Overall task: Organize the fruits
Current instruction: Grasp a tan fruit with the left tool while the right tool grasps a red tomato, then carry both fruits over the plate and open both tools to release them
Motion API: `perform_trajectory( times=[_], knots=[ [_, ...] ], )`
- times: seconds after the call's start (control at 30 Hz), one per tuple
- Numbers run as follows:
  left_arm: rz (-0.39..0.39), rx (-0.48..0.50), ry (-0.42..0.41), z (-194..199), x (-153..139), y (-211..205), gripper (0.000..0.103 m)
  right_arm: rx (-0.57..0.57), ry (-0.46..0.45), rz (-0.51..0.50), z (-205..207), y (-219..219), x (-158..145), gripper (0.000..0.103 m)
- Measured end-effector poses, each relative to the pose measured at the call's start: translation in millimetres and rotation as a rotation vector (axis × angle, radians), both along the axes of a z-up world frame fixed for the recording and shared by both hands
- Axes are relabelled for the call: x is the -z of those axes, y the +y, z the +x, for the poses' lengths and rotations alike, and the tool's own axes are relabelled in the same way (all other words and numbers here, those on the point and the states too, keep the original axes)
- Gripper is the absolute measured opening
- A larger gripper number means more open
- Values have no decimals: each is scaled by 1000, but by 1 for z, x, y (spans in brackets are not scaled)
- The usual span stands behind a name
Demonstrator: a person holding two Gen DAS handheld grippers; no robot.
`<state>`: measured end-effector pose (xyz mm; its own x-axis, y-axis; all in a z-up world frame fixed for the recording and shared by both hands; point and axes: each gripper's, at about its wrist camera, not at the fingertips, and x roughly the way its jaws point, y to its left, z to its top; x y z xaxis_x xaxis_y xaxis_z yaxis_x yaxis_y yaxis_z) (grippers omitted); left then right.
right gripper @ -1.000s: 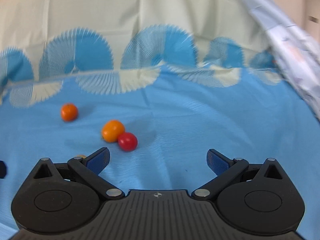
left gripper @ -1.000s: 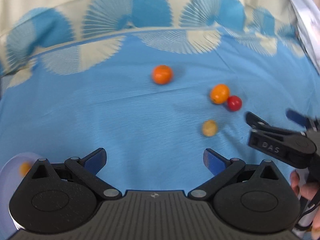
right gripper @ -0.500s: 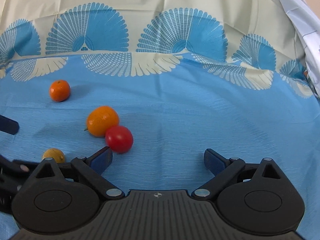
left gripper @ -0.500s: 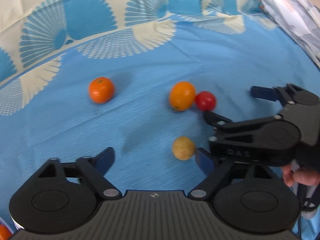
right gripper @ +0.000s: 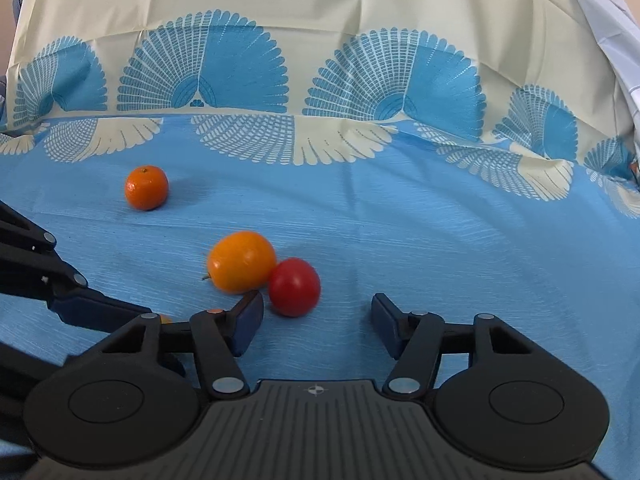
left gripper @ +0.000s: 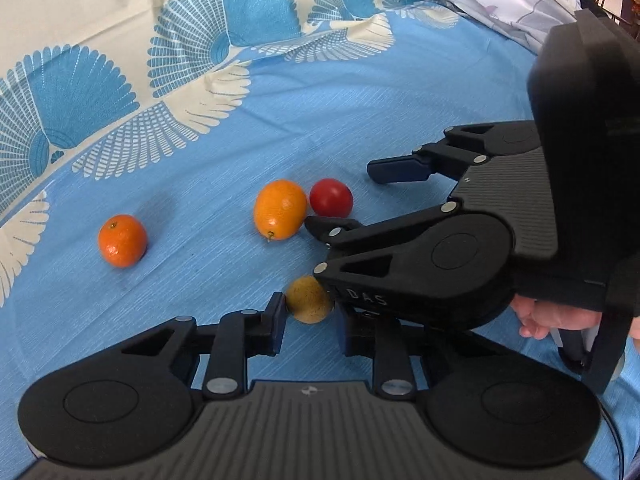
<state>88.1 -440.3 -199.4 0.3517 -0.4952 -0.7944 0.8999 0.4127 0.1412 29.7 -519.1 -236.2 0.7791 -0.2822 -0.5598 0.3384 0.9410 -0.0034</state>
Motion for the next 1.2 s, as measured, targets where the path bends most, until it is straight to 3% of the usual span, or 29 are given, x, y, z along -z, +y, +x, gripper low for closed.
perform_trajectory(
  times=[0.07,0.1,0.13,0.3,0.47,0.7,0.93,1.2],
  knots=[
    [-6,-6,11,2,0,-2,28,4,-5,10,1,-2,0,62],
    [-15,-14,16,4,-1,-2,28,6,-9,4,1,-2,-1,51],
    [-31,-32,22,5,-2,0,28,3,-13,3,1,-3,-2,28],
    [-93,-143,61,14,-13,9,27,113,-4,-14,-8,-17,-6,28],
    [-118,-234,50,10,-36,26,27,191,-25,49,-20,-35,-9,28],
    [-153,-462,67,-13,-101,108,27,187,-102,35,-41,-17,-43,28],
    [-196,-566,32,-63,-168,216,28,125,-135,32,-103,59,-101,28],
    [-262,-655,35,-105,-201,315,28,-108,-60,115,-167,188,-139,28]
  ],
)
